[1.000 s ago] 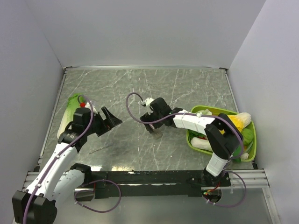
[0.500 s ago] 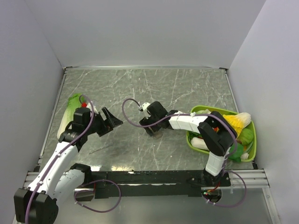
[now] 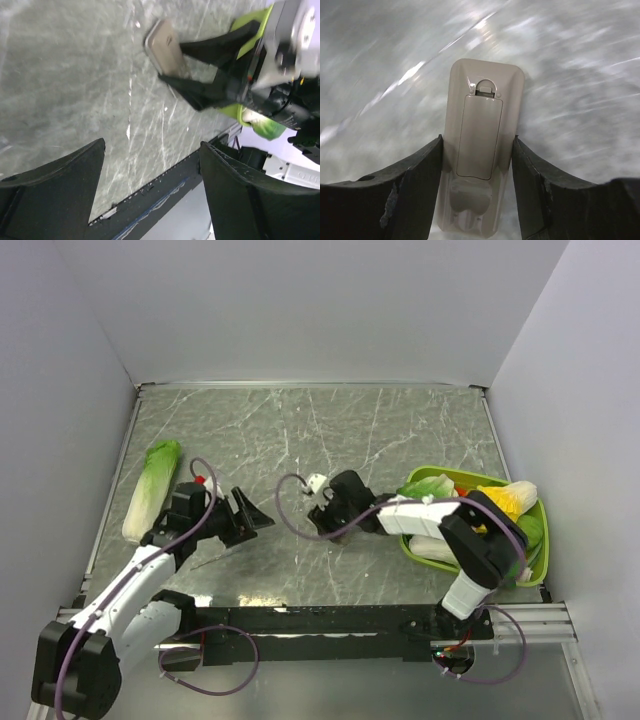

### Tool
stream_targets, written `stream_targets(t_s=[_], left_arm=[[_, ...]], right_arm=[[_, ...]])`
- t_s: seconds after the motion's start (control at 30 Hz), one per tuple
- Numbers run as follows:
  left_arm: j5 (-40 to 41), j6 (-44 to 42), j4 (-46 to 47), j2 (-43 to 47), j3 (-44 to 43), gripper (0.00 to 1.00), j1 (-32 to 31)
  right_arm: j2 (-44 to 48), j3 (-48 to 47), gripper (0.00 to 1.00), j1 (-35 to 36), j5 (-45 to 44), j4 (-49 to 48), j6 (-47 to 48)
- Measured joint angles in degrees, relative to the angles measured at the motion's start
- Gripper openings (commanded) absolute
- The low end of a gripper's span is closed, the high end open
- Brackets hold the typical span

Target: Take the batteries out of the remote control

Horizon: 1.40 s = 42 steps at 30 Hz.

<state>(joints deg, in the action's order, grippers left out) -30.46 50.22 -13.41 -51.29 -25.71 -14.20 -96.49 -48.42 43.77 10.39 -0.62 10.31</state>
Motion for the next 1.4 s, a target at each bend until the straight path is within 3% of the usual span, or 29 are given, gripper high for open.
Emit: stream_targets(t_s=[0.27, 0.47, 0.67, 1.1, 1.4], left_arm=[[0.5, 2.3, 8.4, 0.4, 4.8, 0.77, -8.5], [0.2, 3.5, 14.6, 1.7, 8.8, 0.62, -10.8], [-3.2, 5.3, 23.8, 1.0, 12.7, 0.6, -11.1], [-6.9, 7.8, 33.9, -1.1, 14.3, 0.5, -11.8], [-8.2, 8.7, 37.6, -4.9, 14.9, 0.61, -13.2]], right_arm=[[11.7, 16.2, 0.39, 0.9, 18.0, -13.0, 9.7], [14.4, 18.4, 0.38, 1.3, 24.3, -17.9, 14.7], [17.4, 19.9, 0.37, 1.4, 27.0, -22.6, 17.5], [18.8, 20.6, 0.37, 1.4, 30.4, -24.2, 19.8], [19.2, 20.8, 0.36, 1.6, 32.5, -24.1, 21.0]])
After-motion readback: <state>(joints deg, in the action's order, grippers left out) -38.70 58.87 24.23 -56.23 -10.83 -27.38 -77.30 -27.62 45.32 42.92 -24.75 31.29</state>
